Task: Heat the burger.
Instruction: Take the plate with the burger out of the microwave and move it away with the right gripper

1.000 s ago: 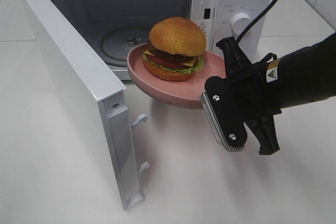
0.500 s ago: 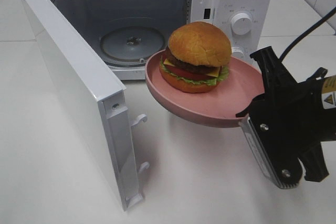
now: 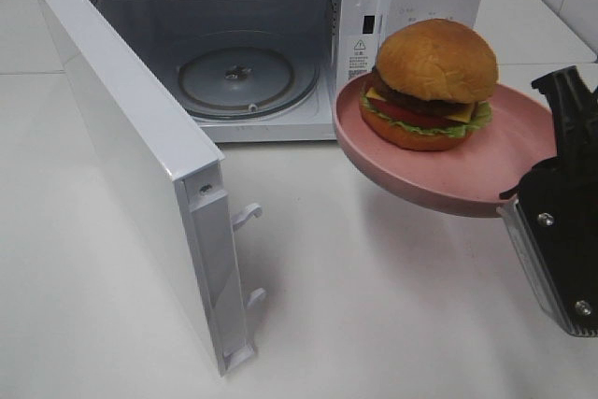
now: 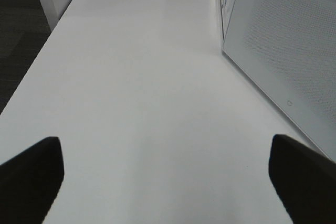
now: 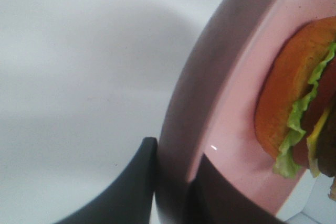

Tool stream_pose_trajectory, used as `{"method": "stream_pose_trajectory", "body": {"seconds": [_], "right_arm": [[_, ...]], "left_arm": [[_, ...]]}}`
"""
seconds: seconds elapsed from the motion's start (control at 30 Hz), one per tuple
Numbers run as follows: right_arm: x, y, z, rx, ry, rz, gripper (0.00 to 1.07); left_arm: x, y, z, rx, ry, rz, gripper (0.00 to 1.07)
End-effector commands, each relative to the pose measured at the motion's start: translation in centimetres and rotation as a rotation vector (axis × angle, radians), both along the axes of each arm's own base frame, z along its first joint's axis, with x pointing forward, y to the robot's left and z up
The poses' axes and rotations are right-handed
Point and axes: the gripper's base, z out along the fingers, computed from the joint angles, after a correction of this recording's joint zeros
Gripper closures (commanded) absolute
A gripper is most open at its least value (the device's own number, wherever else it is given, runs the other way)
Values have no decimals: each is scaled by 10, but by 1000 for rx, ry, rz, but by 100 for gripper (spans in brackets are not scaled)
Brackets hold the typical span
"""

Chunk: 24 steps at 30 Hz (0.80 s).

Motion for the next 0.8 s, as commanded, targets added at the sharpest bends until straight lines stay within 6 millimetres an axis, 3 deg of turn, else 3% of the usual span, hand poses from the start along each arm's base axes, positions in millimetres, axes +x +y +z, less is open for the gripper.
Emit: {"method": "stream_pose_trajectory", "body": {"seconds": [0.03,0.3,0.47,0.8], "right_arm": [[-1,-4,9,29,-38,-43,103],[-10,-21,8,-27,32,-224,102],[-13,-32,7,-19,57,-424,102],[-13,-42,9,-23,15,-592,102]], "left_arm": [[-1,0,1,0,-29,2,9],[-1,0,1,0,-29,2,9],[-1,0,1,0,-29,2,9],[-1,0,1,0,-29,2,9]]}}
